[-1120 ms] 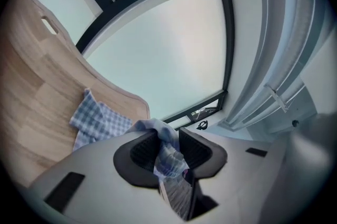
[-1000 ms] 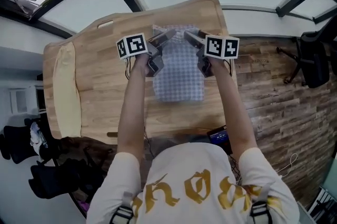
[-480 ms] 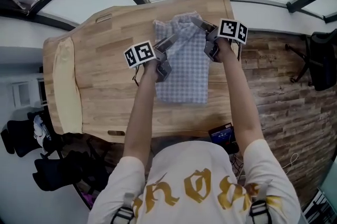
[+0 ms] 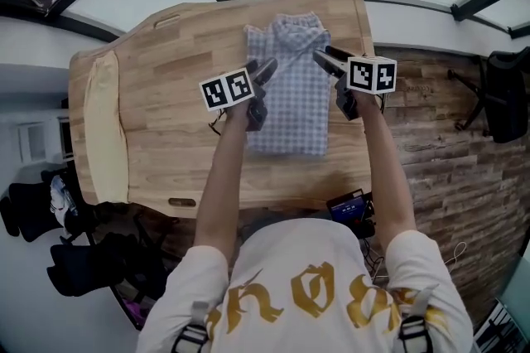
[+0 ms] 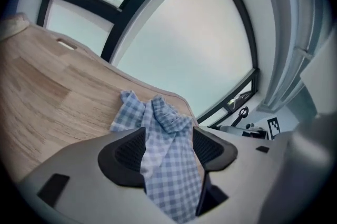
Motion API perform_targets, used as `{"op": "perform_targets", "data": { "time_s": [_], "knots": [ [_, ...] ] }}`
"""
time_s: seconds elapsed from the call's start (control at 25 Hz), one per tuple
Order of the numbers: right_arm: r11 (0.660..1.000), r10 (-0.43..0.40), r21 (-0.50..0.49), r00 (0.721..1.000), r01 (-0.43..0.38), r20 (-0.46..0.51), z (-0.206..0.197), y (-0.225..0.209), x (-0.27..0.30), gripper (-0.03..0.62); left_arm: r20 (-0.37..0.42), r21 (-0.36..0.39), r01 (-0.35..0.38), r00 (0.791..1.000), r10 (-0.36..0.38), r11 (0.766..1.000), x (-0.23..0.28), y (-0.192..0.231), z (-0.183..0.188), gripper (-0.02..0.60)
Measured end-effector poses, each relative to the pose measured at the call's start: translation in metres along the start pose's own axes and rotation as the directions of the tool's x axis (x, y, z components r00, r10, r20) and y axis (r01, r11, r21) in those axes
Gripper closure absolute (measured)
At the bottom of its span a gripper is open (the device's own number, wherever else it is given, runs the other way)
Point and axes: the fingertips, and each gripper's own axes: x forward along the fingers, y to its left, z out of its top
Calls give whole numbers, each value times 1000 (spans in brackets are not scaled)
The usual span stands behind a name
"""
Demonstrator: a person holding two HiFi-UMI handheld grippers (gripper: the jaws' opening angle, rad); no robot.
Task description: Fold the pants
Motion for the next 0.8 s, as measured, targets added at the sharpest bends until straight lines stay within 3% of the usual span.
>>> {"op": "perform_targets", "data": {
  "time_s": [0.08, 0.16, 0.36, 0.48, 0.52, 0.6, 0.64, 0.8],
  "knots": [
    [989, -37, -142, 999, 33, -25, -20, 13, -13, 474, 8, 34, -7, 1000, 6, 999, -13, -2, -4, 278],
    [968, -64, -247, 997, 53, -35, -37, 28, -26, 509, 7, 65, -1, 1000, 1, 998, -26, -6, -11, 281],
    [959, -109, -258, 994, 113, 28, -73, 62, -59, 560, -18, 162, 48, 999, -46, 986, -65, -24, -41, 282],
    [948, -139, -282, 989, 149, 57, -98, 81, -80, 560, -75, 268, 61, 996, -43, 961, -86, -31, -67, 291],
    [943, -144, -295, 988, 155, 58, -107, 87, -87, 560, -80, 304, 58, 996, -35, 951, -92, -33, -75, 317],
    [935, -159, -308, 985, 173, 71, -121, 97, -101, 560, -62, 360, 31, 998, -9, 933, -107, -34, -85, 471],
    [936, -165, -300, 982, 184, 87, -126, 102, -108, 565, -56, 375, 20, 998, 1, 927, -115, -33, -89, 513],
    [936, -185, -279, 974, 215, 131, -152, 120, -133, 569, -100, 416, 47, 995, -6, 908, -141, -34, -123, 525]
  ]
}}
